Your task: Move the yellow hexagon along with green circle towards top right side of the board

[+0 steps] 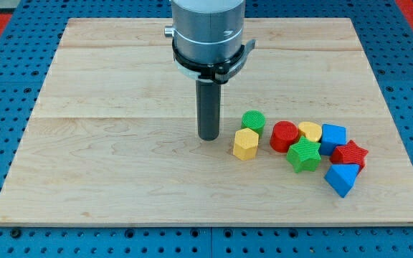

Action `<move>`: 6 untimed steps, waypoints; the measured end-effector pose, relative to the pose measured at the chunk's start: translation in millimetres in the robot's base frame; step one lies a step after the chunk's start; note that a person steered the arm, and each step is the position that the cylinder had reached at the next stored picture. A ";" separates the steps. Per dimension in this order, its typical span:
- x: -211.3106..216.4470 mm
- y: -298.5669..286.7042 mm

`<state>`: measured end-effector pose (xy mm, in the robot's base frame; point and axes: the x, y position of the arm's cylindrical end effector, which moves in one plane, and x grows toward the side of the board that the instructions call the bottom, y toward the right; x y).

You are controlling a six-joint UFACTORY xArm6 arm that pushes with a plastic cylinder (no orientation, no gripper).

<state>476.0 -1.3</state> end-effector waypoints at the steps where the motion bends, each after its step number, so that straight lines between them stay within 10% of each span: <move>1: -2.3 0.0; 4: 73.3 0.1; 6: -26.6 55.4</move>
